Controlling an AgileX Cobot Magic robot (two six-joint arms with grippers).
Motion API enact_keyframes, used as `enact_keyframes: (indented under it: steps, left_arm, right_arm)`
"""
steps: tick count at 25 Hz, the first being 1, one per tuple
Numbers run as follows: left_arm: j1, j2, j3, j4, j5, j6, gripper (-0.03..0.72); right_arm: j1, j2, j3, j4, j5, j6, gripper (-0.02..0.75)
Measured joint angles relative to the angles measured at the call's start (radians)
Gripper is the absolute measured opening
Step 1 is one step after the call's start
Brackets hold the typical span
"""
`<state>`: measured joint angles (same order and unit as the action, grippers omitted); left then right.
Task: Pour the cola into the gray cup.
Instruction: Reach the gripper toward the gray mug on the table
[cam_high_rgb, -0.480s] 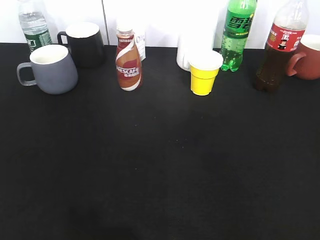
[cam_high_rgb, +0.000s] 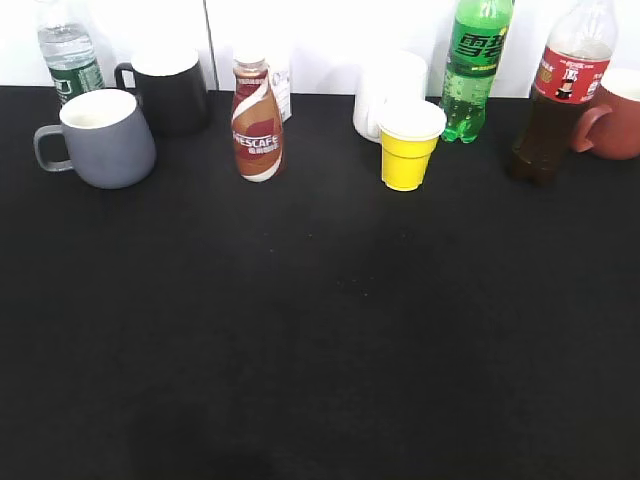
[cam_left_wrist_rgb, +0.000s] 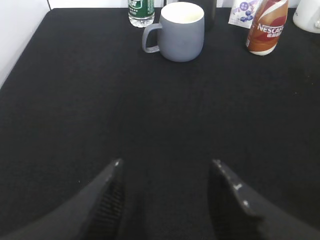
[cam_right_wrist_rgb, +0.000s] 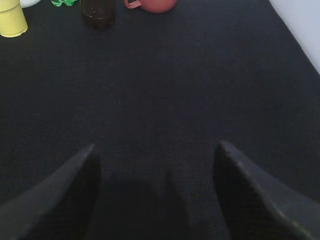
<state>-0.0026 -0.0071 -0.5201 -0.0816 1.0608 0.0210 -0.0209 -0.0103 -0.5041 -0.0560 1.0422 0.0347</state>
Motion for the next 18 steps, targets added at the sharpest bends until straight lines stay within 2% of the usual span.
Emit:
enact_keyframes:
  steps: [4, 9, 13, 15, 17, 18]
  left_arm:
    - [0.0, 0.0, 0.0, 0.0, 0.0, 0.0, 0.396]
    - [0.0, 0.0, -0.011, 0.0, -0.024, 0.0, 0.3]
    - [0.0, 0.0, -0.045, 0.001, -0.51, 0.0, 0.225]
    - [0.0, 0.025, -0.045, 0.008, -0.555, 0.0, 0.219]
    - [0.0, 0.115, -0.042, 0.074, -0.593, 0.0, 0.219]
    - [0.0, 0.171, -0.022, 0.09, -0.693, 0.0, 0.218]
  right_arm:
    - [0.0, 0.0, 0.0, 0.0, 0.0, 0.0, 0.538]
    - [0.0, 0.0, 0.0, 0.0, 0.0, 0.0, 0.531]
    - [0.0, 0.0, 0.0, 0.0, 0.0, 0.0, 0.524]
    - [0.0, 0.0, 0.0, 0.0, 0.0, 0.0, 0.524]
    - [0.0, 0.0, 0.0, 0.0, 0.0, 0.0, 0.524]
    - [0.0, 0.0, 0.0, 0.0, 0.0, 0.0, 0.524]
